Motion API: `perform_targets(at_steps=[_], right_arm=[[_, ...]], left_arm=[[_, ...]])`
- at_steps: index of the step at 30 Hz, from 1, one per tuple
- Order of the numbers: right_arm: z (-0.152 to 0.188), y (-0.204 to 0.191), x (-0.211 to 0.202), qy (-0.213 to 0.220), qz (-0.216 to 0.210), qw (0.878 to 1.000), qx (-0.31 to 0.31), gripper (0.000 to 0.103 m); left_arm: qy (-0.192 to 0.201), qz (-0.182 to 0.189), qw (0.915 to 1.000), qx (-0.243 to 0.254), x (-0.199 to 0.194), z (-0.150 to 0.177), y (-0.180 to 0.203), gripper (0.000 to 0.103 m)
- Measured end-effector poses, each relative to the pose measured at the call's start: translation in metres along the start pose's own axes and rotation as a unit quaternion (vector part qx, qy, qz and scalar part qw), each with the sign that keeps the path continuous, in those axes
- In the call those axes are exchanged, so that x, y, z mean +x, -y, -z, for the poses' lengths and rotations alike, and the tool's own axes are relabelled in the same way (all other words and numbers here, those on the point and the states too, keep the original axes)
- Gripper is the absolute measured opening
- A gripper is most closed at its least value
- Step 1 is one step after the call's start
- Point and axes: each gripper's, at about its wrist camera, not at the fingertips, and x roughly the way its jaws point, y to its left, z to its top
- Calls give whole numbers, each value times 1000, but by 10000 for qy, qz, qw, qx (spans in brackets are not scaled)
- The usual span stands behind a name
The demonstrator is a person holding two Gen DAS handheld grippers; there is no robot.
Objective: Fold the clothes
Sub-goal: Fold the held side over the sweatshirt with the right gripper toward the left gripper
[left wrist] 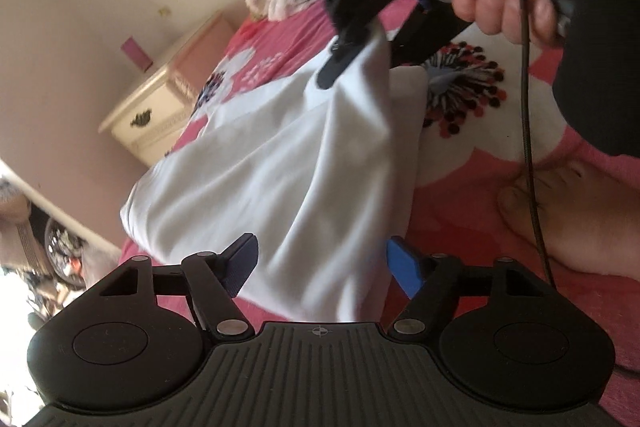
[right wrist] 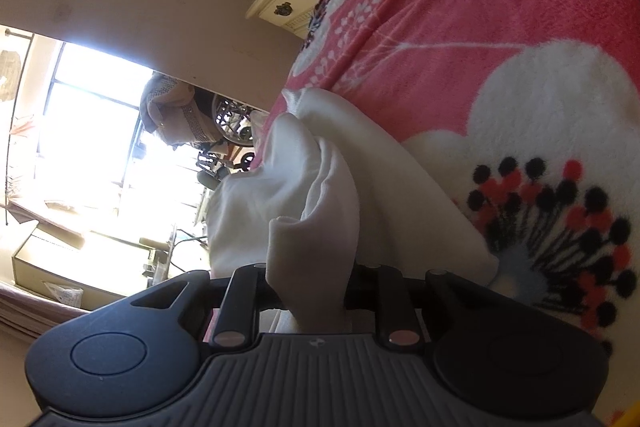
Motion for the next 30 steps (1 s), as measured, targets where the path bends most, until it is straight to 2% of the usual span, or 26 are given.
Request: perform_targets(at_steps=[1,6,10,12,19,24,30], right_arm=[[0,-1,0,7,-20,10000,14,22],[2,-5,1,16,-74,10000,49,22],[0,-6,2,2,-106,9999,91,22],[-1,-7,3,4,-125,9999,102,22],[-2,-15,3,-10,-330,9993,145,22],[1,-20,1,-93,-312,9994,-89,22],[5,-6,-2,-146,7,9997,-204,22]], left_arm=[[18,-72,9999,76,2,-1,3,67],[31,-317,9990,326,13,0,11,64],[50,-111,9989,456,13,0,19,65],[80,-130,9986,504,14,-1,23,66],[-88,-759,9969,177,25,-4,10,66],[-405,-761,9961,206,12,7,9,62],[-733,-624,9953,-134,10,19,0,59]])
